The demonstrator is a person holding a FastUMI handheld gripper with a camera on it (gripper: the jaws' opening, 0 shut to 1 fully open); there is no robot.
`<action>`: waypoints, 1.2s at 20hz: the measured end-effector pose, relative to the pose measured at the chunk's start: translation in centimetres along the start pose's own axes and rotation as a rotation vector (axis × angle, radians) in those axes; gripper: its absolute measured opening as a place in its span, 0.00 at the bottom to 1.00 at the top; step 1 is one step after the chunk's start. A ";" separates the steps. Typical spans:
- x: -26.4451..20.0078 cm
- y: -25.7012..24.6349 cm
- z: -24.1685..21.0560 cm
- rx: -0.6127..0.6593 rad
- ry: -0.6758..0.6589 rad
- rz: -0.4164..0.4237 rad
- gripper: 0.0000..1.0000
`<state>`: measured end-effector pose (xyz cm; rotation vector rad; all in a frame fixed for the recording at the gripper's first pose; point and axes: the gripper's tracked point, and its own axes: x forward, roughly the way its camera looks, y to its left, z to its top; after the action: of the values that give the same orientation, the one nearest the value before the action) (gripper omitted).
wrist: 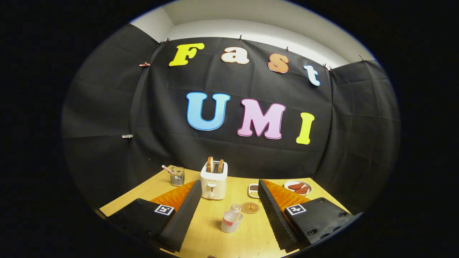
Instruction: Take the bottle from table, then pour the juice into the cup, finally place the bottle on the coaster
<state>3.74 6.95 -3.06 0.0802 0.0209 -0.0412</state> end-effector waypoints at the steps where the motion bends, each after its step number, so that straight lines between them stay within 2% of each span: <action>1: 0.3 0.1 -0.5 0.001 -0.002 -0.005 0.97; 9: 2.9 0.6 -8.1 0.052 0.053 -0.080 0.97; 12: 3.7 -0.3 -11.5 0.038 0.089 -0.120 0.97; 16: 5.4 -1.6 -15.8 0.083 0.128 -0.173 0.97; 24: 9.0 -1.2 -21.1 0.121 0.152 -0.164 0.97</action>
<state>12.28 7.05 -24.36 0.2026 0.1768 -0.2002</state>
